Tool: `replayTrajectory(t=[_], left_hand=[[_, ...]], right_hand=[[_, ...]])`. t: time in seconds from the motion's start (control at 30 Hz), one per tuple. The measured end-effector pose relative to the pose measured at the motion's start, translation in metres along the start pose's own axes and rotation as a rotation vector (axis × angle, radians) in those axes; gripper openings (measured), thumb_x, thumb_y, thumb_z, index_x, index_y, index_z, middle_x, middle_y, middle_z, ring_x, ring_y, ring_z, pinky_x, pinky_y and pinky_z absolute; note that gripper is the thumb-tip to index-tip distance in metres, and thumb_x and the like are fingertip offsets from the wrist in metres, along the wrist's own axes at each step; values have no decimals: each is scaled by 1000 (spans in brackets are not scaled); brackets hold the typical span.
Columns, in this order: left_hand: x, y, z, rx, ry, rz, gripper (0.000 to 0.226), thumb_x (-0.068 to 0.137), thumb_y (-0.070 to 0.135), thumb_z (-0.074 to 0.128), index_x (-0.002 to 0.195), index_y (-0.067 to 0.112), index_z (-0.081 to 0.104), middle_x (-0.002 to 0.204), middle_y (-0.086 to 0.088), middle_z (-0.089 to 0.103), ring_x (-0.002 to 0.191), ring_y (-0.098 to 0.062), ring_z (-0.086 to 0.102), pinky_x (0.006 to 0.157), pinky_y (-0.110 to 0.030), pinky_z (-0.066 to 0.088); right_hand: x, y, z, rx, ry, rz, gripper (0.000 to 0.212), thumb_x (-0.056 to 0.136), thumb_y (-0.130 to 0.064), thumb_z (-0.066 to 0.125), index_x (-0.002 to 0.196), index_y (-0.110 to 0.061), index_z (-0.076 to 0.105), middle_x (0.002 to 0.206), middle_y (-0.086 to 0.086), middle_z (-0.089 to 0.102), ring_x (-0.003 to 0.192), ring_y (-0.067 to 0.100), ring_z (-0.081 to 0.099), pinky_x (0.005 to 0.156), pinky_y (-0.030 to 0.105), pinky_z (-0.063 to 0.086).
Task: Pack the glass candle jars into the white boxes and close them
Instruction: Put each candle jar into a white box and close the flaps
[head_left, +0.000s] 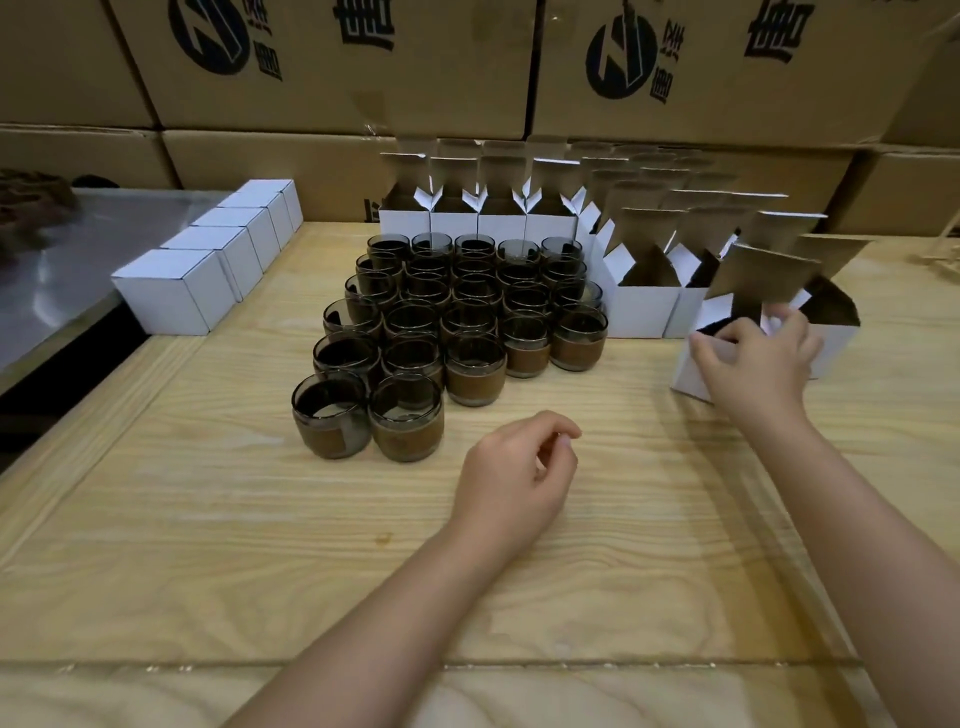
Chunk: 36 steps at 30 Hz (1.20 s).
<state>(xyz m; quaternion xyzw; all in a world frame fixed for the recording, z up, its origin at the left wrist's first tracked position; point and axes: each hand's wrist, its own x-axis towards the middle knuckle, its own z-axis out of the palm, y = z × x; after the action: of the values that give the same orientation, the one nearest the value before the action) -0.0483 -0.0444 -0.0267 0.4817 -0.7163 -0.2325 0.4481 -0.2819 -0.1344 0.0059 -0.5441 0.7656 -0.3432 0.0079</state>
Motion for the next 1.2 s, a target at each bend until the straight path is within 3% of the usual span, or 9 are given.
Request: replayTrajectory(t=[0.1,0.2,0.37,0.53,0.7,0.87,0.97,1.1,1.2], left_hand=[[2,-3,1,-46,48,-20,24,91,28,46,101,22,67,84,11,65,80,-4,57,63,-11,41],[6,-8,3,-104,55,-64,24,93,28,48,113,25,61,95,15,61,86,1,54,69,-7,39],[12,-15,6,-208,58,-161,48,87,45,47,132,27,45,121,11,51,110,-5,51,91,-31,49],[14,-13,5,-298,130,-181,53,84,53,45,133,35,35,133,9,42,123,-2,43,105,-29,39],[16,-10,-1,-403,148,-153,52,78,57,46,128,47,36,137,8,45,129,-1,41,110,-29,34],[16,-7,0,-345,86,-49,45,85,50,49,130,46,41,140,13,45,135,-6,37,108,-45,38],[16,-8,1,-290,68,-78,40,86,53,46,126,48,45,144,4,42,137,-6,33,107,-45,40],[17,-11,0,-261,80,-111,41,89,47,45,130,45,47,138,10,45,125,9,37,106,-37,40],[17,-13,1,-216,54,-107,43,89,51,42,133,52,40,138,12,43,121,15,34,104,-16,33]], right_hand=[[-23,-8,4,43,12,-50,28,90,-40,58,85,-13,58,149,9,25,137,30,16,107,46,25],[-54,-19,7,97,34,-138,27,89,-36,59,80,-11,54,149,9,27,136,27,17,107,44,25],[-92,-51,9,156,-4,-257,27,85,-33,63,78,-7,57,146,11,33,134,25,21,106,38,24],[-117,-82,12,171,-112,-347,25,85,-35,60,83,-10,57,147,8,33,135,21,20,102,37,29],[-124,-90,12,174,-111,-430,27,85,-34,54,81,-8,60,141,7,42,128,24,30,100,38,33],[-125,-76,9,235,-62,-554,43,85,-38,39,99,-8,67,131,9,53,116,28,44,90,31,38],[-122,-73,9,295,-12,-552,39,87,-36,43,101,-9,67,128,8,54,111,25,48,84,27,38],[-115,-67,10,533,117,-415,17,92,-15,50,92,-6,64,119,2,51,105,6,49,82,21,42],[-106,-61,10,605,160,-251,15,91,-1,52,82,-8,62,108,0,53,83,-3,50,70,11,41]])
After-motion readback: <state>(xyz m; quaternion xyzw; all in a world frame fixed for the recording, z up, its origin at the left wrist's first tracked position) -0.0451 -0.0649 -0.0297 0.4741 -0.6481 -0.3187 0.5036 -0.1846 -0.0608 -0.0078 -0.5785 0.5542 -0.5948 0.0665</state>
